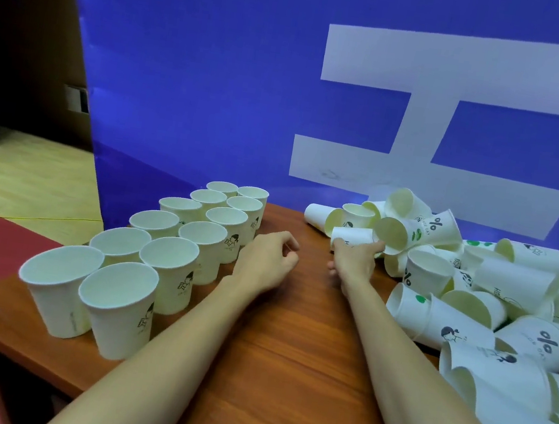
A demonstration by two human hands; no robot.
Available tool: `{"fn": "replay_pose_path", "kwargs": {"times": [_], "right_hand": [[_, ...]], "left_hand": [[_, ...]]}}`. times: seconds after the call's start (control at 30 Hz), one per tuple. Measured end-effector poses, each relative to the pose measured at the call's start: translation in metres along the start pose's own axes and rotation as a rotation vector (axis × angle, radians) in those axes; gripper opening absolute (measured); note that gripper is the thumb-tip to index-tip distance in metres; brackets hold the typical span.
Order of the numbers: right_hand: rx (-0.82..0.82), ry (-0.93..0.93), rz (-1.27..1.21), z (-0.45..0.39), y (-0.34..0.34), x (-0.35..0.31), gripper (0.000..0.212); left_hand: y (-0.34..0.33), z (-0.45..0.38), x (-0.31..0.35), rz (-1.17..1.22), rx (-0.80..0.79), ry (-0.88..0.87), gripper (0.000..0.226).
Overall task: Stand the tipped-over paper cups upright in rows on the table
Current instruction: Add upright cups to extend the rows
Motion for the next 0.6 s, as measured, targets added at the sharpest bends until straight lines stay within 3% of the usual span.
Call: {"fn": "replay_pose_path", "kwargs": {"times": [0.17, 0.4, 0.6], "right_hand": [[0.047, -0.052, -0.072, -0.019, 0.006, 0.011, 0.064], [0.121, 0.001, -0.037, -0.033, 0.0, 0.019, 0.021], [0.048, 0.004, -0.033, -0.035, -0.003, 0.021, 0.023]], "left_hand": [[-0.026, -0.009, -0.02, 0.052, -0.022, 0.073, 0.018], [-0.036, -0.013, -0.027, 0.054, -0.017, 0.043, 0.019], [-0.034, -0.009, -0.025, 0.047, -0.022, 0.052, 0.019]]}}
Point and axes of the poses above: each hand's wrist, its own z-axis away from the middle knuckle, its own y-axis out of the back of the hand, x = y × z, the point moved 6 cm from there along -z, towards the middle knuckle, and after that the axes turned 6 degrees about x, right-handed, at the moved point
